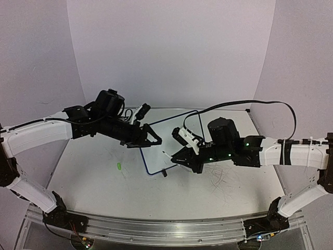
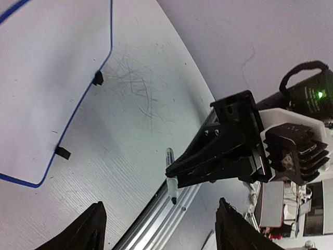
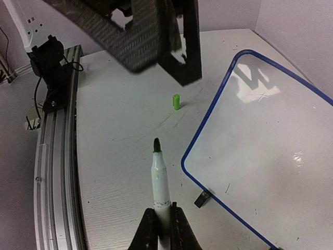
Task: Write a sentence on the whiteboard
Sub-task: Pass from the right arm to the left
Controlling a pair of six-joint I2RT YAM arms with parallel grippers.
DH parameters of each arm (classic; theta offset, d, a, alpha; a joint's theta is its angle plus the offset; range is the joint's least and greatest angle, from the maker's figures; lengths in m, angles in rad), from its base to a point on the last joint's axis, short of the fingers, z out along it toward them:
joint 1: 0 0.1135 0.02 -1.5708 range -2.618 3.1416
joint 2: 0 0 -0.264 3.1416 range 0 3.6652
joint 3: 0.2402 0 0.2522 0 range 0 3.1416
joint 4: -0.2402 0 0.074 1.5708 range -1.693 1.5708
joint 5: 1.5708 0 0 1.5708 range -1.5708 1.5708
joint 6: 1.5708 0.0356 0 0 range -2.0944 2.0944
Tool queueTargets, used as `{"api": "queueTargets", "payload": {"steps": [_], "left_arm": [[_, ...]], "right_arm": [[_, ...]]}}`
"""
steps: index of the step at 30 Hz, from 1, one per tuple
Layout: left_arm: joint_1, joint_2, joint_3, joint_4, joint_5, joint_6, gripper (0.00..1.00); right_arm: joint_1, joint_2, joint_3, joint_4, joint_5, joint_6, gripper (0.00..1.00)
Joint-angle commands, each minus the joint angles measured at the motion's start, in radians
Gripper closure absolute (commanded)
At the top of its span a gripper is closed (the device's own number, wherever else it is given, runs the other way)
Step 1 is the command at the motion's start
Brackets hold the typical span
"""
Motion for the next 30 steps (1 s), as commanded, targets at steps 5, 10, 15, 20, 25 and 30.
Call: {"api": "queueTargets", "payload": {"steps": [5, 10, 15, 20, 25, 30], "left_arm": [[-0.101, 0.086, 0.023, 0.151, 0.135, -0.043, 0.24], [-0.11, 0.11, 0.027, 0.153, 0.132, -0.049, 0.31], [-0.111, 0.13, 0.033, 0.153, 0.124, -0.059, 0.45], [-0.111, 0.153, 0.04, 0.153, 0.123, -0.067, 0.57], [-0.111, 0.158, 0.041, 0.153, 0.112, -0.074, 0.68], [-0.111, 0.156, 0.042, 0.152, 0.096, -0.077, 0.86]], "right_arm": [[0.019, 0.008, 0.06, -0.023, -0.015, -0.041, 1.0], [0.022, -0.009, 0.052, -0.023, -0.005, -0.048, 1.0], [0.027, -0.016, 0.05, -0.023, -0.004, -0.047, 1.0], [0.032, -0.016, 0.05, -0.023, 0.0, -0.048, 1.0], [0.035, -0.016, 0.047, -0.023, 0.011, -0.05, 1.0], [0.035, -0.012, 0.046, -0.023, 0.031, -0.041, 1.0]]}}
